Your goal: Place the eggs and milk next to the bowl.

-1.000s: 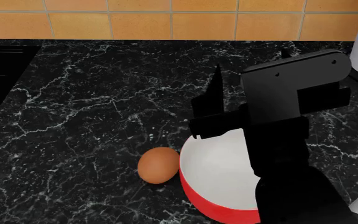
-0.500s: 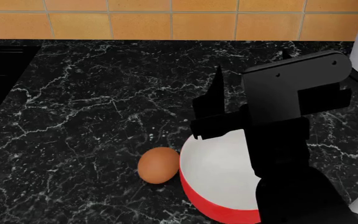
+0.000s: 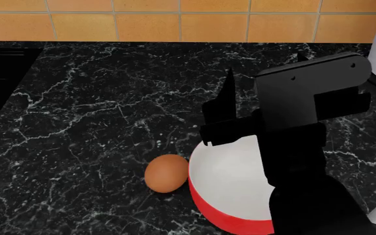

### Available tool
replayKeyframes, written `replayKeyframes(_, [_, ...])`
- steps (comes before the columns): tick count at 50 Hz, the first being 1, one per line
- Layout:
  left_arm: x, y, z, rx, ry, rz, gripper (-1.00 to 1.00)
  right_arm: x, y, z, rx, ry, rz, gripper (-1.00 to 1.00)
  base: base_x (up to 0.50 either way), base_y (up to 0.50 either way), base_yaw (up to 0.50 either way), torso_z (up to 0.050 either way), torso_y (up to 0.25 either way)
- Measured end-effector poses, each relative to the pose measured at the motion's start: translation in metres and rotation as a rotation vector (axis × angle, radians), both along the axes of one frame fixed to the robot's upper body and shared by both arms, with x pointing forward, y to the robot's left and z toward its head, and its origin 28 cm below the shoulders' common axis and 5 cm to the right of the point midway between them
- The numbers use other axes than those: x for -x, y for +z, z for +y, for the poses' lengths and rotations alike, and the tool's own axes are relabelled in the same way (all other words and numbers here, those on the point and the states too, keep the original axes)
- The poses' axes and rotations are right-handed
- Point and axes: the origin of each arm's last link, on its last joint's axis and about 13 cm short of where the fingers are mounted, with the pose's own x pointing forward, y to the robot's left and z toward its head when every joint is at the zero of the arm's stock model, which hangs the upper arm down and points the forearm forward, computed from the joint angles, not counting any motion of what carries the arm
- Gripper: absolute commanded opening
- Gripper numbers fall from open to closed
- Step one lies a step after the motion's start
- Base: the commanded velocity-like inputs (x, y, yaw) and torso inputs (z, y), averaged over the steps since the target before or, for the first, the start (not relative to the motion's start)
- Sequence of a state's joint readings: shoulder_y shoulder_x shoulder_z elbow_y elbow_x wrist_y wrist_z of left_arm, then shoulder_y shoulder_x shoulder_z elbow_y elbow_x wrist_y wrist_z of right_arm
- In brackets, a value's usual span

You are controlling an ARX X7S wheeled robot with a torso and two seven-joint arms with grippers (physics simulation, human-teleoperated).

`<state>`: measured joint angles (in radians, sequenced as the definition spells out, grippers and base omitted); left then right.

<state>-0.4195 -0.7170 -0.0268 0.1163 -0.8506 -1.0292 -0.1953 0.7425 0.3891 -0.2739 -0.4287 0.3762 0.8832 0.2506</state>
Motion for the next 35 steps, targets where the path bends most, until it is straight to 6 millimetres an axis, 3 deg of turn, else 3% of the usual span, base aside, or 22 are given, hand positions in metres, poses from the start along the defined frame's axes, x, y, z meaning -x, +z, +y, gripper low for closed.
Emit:
replayKeyframes(21, [0.015,0.032,-0.019,-0.054,-0.226,-0.070,-1.00,0.004,0.002,-0.002,-0.013,0.003,-0.013,1.00,0.00,0.00,0.00,0.000,0.000])
replayKeyframes(35, [0.026,0.044,-0.031,-0.110,-0.418,-0.088,-1.00,0.006,0.003,-0.002,-0.017,0.004,-0.017,1.00,0.00,0.00,0.00,0.000,0.000])
